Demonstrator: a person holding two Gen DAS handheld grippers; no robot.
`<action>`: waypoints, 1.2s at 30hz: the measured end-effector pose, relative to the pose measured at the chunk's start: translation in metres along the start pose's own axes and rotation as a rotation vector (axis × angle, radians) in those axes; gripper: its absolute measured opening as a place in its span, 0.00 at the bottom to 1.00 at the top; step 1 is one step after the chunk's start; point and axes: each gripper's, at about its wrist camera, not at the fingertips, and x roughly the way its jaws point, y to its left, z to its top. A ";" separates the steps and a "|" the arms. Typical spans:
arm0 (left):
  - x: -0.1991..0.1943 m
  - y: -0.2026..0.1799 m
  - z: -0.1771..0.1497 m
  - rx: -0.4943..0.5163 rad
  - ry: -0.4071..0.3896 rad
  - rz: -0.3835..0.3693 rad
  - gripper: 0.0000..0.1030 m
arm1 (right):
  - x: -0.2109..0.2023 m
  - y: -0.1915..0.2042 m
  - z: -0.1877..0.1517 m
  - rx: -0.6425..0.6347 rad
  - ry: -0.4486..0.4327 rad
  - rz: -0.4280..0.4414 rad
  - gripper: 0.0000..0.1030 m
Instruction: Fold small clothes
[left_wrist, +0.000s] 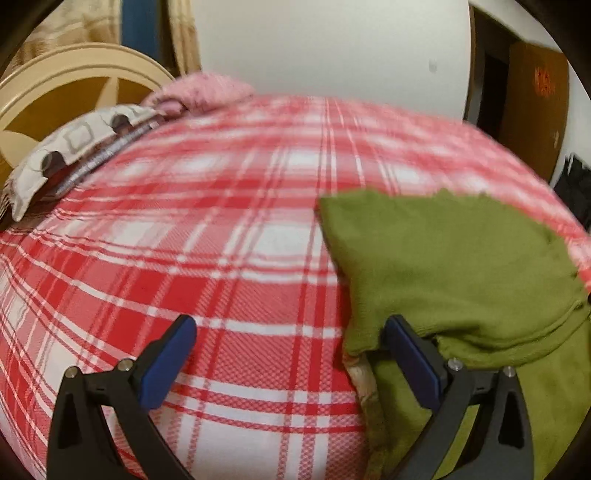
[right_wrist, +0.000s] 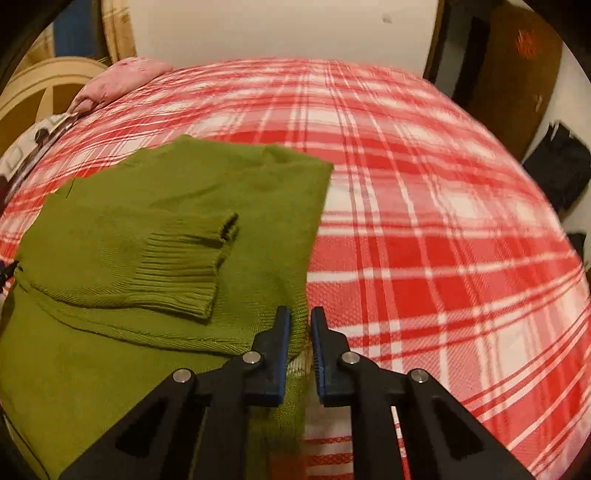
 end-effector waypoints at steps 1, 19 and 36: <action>-0.003 0.004 0.000 -0.020 -0.013 0.002 1.00 | -0.004 0.001 0.003 0.005 -0.007 0.002 0.62; 0.006 0.016 0.017 -0.092 0.037 0.082 1.00 | 0.009 0.060 0.014 -0.066 -0.050 0.082 0.80; 0.032 -0.016 0.009 0.044 0.111 0.094 1.00 | 0.022 0.063 0.002 -0.065 -0.095 0.147 0.80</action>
